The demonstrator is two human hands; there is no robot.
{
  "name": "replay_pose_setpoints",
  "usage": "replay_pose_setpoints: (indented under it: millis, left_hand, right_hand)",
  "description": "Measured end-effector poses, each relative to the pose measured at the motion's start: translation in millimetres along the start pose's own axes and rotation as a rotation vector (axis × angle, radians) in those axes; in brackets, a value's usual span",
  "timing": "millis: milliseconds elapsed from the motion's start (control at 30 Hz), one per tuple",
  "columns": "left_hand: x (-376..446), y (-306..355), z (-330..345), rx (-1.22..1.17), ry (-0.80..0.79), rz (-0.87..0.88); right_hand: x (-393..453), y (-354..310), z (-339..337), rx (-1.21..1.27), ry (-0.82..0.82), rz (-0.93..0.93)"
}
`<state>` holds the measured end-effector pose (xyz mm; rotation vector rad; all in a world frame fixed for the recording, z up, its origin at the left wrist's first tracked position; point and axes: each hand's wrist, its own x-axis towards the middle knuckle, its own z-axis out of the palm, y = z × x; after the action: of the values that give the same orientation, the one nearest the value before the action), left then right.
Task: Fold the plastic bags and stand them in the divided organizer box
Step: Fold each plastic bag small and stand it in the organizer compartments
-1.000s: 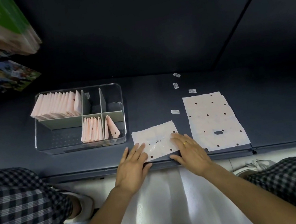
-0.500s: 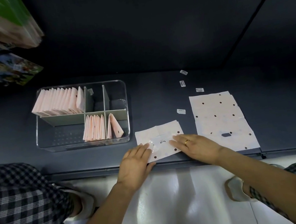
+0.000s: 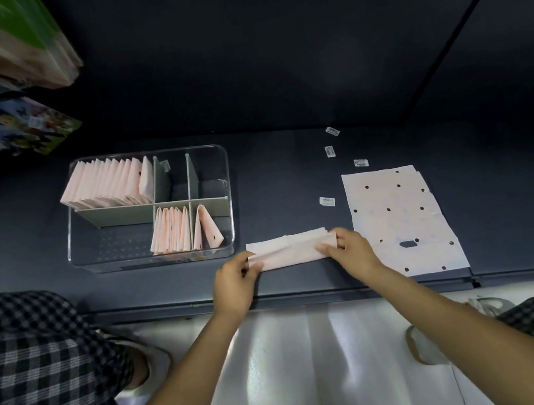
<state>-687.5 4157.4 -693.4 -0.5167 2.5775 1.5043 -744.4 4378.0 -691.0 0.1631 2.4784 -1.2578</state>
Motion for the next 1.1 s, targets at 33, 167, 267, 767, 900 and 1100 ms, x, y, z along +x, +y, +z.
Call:
replay_pose_setpoints:
  millis: [33, 167, 267, 767, 900, 1100]
  left_hand:
    - [0, 2, 1, -0.037, 0.01, -0.018]
    - [-13, 16, 14, 0.057, 0.228, 0.119]
    - [-26, 26, 31, 0.177, 0.23, 0.405]
    - [-7, 2, 39, 0.958, -0.315, 0.485]
    - [-4, -1, 33, 1.046, -0.374, 0.419]
    - [-5, -3, 27, 1.126, -0.416, 0.437]
  right_hand:
    - [4, -1, 3, -0.058, 0.027, 0.028]
    - [18, -8, 7, -0.207, 0.103, 0.111]
    - [23, -9, 8, -0.23, 0.116, 0.16]
    - [30, -14, 9, -0.291, 0.083, 0.242]
    - [32, -15, 10, -0.3, 0.096, 0.263]
    - [22, -20, 17, -0.23, 0.228, 0.246]
